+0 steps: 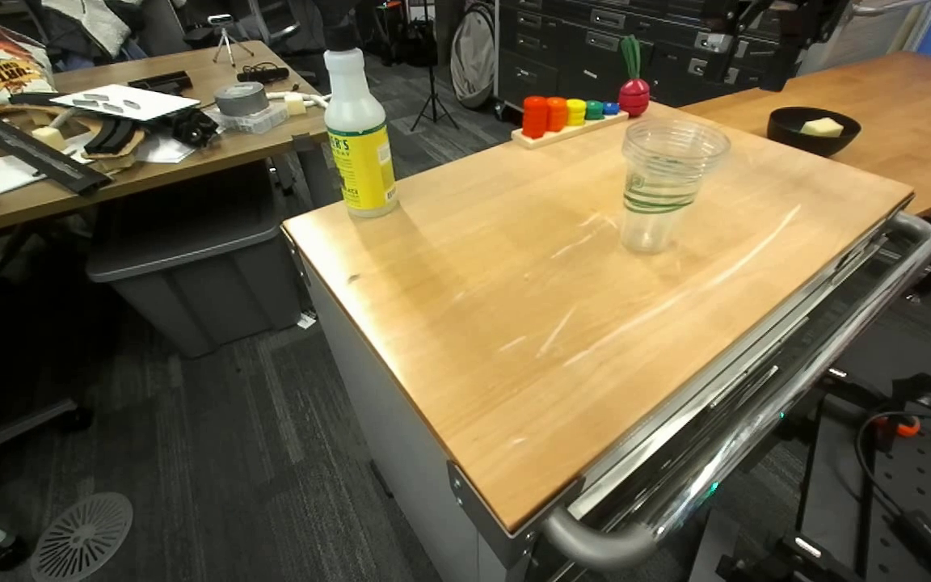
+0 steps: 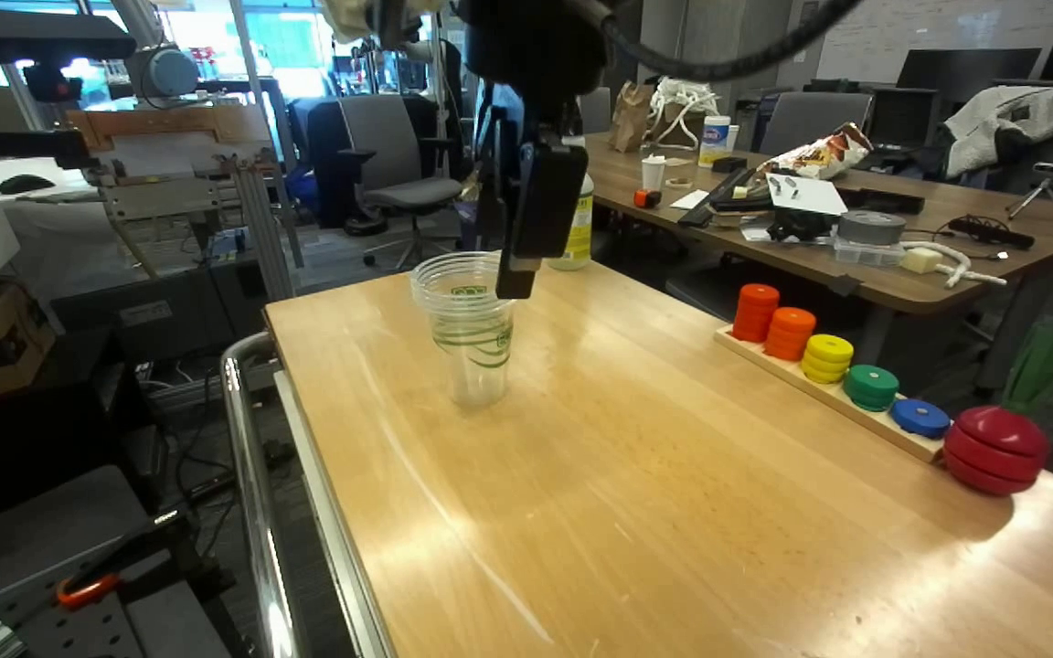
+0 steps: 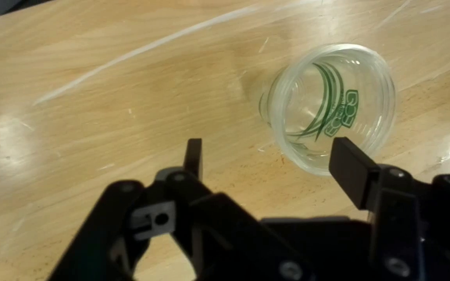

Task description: Stack the four clear cups together

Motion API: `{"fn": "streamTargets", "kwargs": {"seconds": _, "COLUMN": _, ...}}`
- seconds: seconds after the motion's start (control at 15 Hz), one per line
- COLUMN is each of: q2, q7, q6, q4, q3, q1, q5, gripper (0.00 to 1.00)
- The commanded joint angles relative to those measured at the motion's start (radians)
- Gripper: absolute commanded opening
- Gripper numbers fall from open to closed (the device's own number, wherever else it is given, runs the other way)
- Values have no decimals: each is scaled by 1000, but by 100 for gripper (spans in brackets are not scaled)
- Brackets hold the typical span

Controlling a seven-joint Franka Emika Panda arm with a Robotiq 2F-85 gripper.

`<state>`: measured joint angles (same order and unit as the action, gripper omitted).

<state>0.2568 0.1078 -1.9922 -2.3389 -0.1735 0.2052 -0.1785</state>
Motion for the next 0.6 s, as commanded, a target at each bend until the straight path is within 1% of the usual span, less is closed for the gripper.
{"fn": "streamTargets", "kwargs": {"seconds": 0.0, "q2": 89, "q7": 220, "q6": 46, "q4": -14, "q3": 54, "q1": 25, "q5": 188, "gripper": 100}}
{"fn": "streamTargets", "kwargs": {"seconds": 0.13, "q2": 138, "q7": 329, "q6": 138, "q4": 3, "q3": 90, "q1": 27, "q5": 302, "gripper": 100}}
{"fn": "streamTargets", "kwargs": {"seconds": 0.2, "q2": 160, "q7": 362, "q6": 184, "q4": 11, "q3": 106, "q1": 24, "q5": 337, "gripper": 100}}
{"fn": "streamTargets", "kwargs": {"seconds": 0.4, "q2": 226, "q7": 380, "q6": 320, "q4": 51, "q3": 148, "q1": 0, "q5": 363, "gripper": 100}}
{"fn": "streamTargets", "kwargs": {"seconds": 0.53, "q2": 255, "q7": 366, "q6": 380, "q4": 86, "q3": 174, "q1": -9, "q5": 359, "gripper": 100}}
